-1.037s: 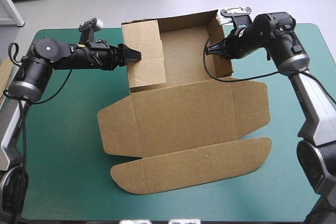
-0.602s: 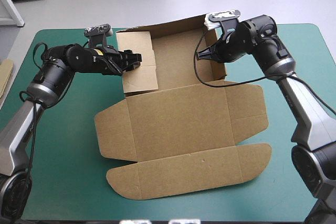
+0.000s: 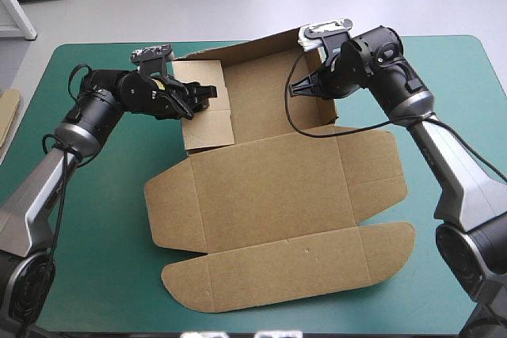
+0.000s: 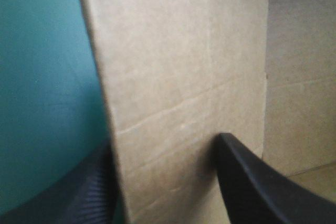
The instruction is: Fold the box
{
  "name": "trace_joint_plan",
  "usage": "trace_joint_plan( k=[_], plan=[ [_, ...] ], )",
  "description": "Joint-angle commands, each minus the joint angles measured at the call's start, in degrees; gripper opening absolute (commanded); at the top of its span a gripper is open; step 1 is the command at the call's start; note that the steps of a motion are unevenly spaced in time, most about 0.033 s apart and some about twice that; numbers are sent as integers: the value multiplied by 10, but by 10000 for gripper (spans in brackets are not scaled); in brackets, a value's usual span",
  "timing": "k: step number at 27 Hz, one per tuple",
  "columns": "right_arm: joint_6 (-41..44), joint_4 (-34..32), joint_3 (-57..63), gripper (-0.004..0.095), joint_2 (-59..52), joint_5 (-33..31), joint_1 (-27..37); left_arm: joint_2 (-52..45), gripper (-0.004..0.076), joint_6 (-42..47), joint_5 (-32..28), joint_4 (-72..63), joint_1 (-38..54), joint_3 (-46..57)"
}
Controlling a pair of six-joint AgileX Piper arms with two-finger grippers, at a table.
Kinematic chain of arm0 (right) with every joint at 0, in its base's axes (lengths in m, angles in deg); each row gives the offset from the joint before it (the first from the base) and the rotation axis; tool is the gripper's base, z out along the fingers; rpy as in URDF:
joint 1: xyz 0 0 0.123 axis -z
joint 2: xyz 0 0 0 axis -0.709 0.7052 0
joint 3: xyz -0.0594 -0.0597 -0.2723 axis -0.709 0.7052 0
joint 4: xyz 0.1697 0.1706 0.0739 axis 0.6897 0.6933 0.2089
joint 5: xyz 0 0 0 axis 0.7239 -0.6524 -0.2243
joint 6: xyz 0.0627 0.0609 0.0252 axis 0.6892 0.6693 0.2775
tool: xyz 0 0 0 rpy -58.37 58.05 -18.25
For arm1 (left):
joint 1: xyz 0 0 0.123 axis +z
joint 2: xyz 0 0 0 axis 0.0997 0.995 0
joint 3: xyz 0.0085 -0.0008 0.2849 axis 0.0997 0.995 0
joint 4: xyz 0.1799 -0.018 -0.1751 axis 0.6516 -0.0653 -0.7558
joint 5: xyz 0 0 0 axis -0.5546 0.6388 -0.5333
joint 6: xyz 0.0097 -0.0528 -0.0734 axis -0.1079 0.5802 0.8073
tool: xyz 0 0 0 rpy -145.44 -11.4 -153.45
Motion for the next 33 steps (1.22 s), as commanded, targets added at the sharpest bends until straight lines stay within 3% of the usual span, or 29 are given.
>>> trace_joint_plan(
  k=[1, 3, 4, 13, 17, 26, 33],
  plan=[
    [-2, 16, -20, 1, -31, 32, -3, -24, 211, 3, -56, -28, -5, -15],
    [-2, 16, -20, 2, -31, 32, -3, -24, 20, 2, -66, -38, -5, -15],
    [-2, 16, -20, 2, -31, 32, -3, -24, -6, -5, -70, -43, -5, -15],
    [-4, 12, -20, 2, -3, -18, -3, -24, -8, -12, -61, -8, -5, -15],
    [-4, 13, -20, 1, 9, -51, -3, -13, -8, -12, -12, 30, -4, -41],
    [3, 27, -19, 2, 13, -51, -3, 61, -8, -26, 116, 56, -4, -142],
    [6, 35, -19, 2, 36, -51, -3, 118, -8, -27, 162, 57, -4, -179]
  ],
)
